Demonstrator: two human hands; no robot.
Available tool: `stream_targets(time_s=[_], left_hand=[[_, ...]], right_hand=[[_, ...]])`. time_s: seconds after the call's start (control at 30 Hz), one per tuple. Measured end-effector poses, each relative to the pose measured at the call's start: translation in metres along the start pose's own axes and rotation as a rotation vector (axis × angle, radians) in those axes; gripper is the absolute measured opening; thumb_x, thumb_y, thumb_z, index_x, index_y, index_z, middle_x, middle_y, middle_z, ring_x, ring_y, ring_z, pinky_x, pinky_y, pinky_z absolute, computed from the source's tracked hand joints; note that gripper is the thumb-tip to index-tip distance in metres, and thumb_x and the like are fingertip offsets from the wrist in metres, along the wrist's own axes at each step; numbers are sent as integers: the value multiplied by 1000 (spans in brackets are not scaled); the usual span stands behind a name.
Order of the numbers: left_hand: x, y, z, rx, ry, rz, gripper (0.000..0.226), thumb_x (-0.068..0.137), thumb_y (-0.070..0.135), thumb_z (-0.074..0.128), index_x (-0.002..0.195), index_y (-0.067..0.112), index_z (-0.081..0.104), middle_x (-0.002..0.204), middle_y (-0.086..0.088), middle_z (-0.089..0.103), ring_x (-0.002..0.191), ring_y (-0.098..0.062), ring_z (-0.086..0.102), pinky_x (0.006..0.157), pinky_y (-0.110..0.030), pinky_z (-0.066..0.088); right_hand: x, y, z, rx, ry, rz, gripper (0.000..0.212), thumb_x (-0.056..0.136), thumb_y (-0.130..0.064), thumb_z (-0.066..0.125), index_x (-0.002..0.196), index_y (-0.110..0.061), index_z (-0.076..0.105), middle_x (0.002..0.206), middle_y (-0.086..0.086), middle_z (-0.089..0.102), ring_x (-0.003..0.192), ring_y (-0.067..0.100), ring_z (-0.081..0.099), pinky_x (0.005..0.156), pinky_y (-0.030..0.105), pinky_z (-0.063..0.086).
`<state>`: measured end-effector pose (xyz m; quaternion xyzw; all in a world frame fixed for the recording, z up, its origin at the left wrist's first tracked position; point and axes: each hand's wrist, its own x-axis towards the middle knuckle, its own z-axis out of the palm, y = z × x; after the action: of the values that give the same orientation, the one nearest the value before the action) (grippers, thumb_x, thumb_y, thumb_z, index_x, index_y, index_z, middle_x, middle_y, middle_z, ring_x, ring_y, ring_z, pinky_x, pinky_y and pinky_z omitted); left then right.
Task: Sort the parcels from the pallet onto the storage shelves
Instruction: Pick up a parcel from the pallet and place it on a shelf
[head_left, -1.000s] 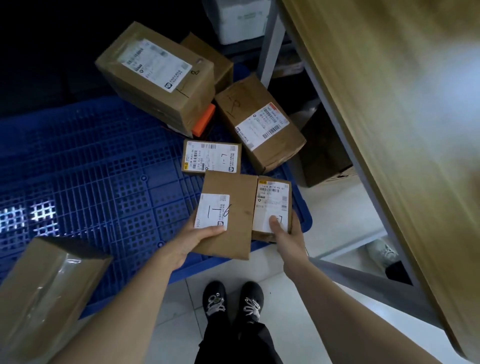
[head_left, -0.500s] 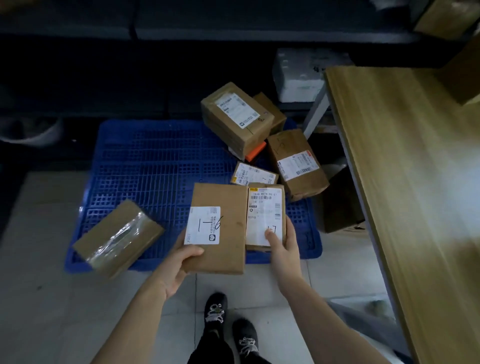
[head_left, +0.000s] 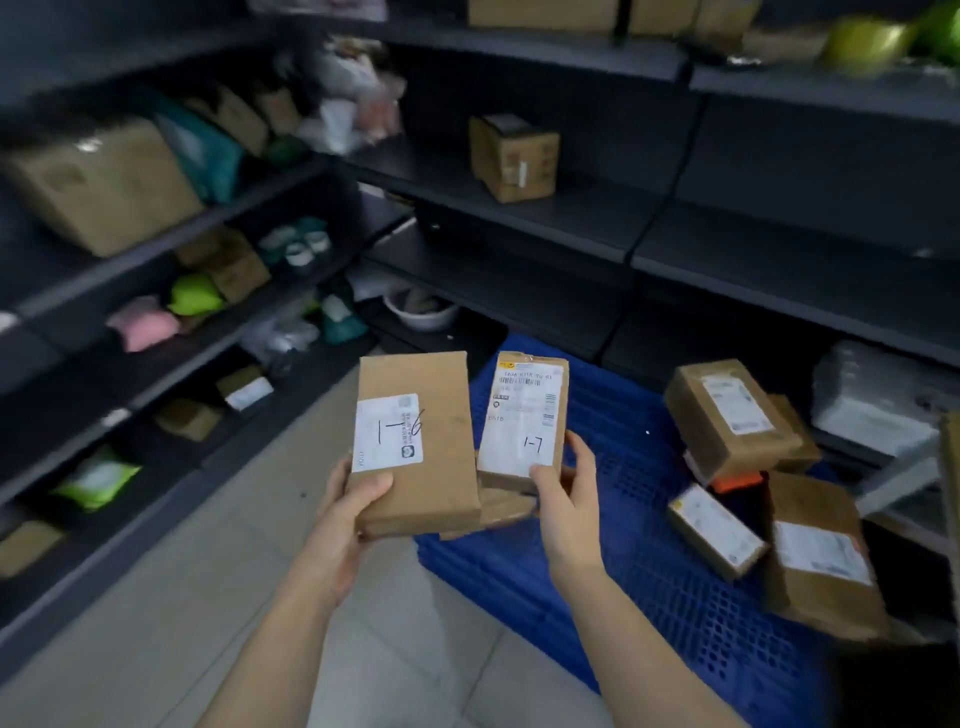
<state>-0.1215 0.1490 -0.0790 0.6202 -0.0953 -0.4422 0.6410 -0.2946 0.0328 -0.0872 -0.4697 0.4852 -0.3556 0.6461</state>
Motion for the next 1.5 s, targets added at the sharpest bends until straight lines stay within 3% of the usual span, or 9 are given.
stream_targets(time_s=[0.17, 0.33, 0.43, 0.6, 0.73, 0.83, 1.03, 1.33, 1.5], left_hand=[[-20, 62, -99, -86, 216, 133, 89, 44, 40, 78, 128, 28, 52, 113, 4, 69, 96, -16, 64, 88, -45, 48], [-40, 109, -206, -153, 375, 246, 72, 52, 35, 75, 121, 30, 58, 114, 4, 70, 94, -15, 63, 77, -36, 48], [-53, 131, -270, -192, 439, 290, 53, 63, 31, 69, 115, 31, 59, 112, 2, 71, 98, -19, 64, 86, -45, 50], [-71, 159, -366, -233, 527, 359, 59, 65, 31, 65, 123, 28, 54, 110, 1, 68, 99, -20, 61, 83, -41, 50], [-76, 174, -432, -278, 620, 381, 60, 70, 33, 69, 128, 32, 53, 118, -3, 65, 107, -25, 60, 85, -46, 52], [-68, 185, -474, -310, 709, 393, 41, 88, 25, 62, 127, 29, 51, 114, -3, 64, 103, -24, 60, 85, -44, 52], [-25, 213, -545, -309, 819, 374, 35, 91, 25, 60, 125, 27, 52, 112, -4, 62, 100, -25, 58, 72, -38, 51], [53, 233, -649, -395, 884, 340, 58, 83, 27, 68, 137, 28, 48, 122, -4, 61, 112, -28, 57, 89, -46, 51], [87, 246, -698, -415, 881, 355, 75, 66, 33, 74, 136, 27, 49, 122, -3, 64, 112, -25, 59, 94, -46, 50]], right_hand=[[-20, -27, 113, -18, -248, -55, 47, 93, -15, 59, 133, -35, 46, 120, -3, 62, 106, 15, 62, 87, 31, 53], [-56, -40, 235, -56, -438, -101, 40, 86, -24, 64, 122, -38, 55, 109, 0, 67, 94, 11, 62, 86, 34, 49], [-80, -41, 307, -62, -542, -113, 48, 72, -33, 60, 120, -36, 57, 105, 4, 68, 82, 5, 60, 75, 28, 47], [-109, -30, 413, -73, -708, -141, 38, 92, -13, 61, 128, -25, 57, 113, 6, 66, 89, 8, 60, 72, 25, 46], [-129, -26, 486, -57, -794, -108, 34, 94, -13, 58, 125, -28, 56, 110, 0, 66, 90, 8, 61, 68, 24, 47], [-136, -21, 540, -82, -841, -85, 34, 94, -16, 59, 125, -30, 57, 110, 0, 66, 93, 10, 62, 74, 29, 53], [-115, -5, 652, -135, -885, -68, 38, 91, -18, 64, 125, -33, 55, 114, -3, 63, 104, 15, 61, 89, 37, 55], [-62, 27, 818, -256, -909, -51, 40, 92, -23, 65, 130, -27, 53, 122, 0, 61, 111, 17, 58, 91, 35, 52], [-45, 48, 903, -301, -886, 15, 46, 89, -24, 68, 131, -27, 51, 122, 1, 60, 110, 21, 59, 99, 43, 49]])
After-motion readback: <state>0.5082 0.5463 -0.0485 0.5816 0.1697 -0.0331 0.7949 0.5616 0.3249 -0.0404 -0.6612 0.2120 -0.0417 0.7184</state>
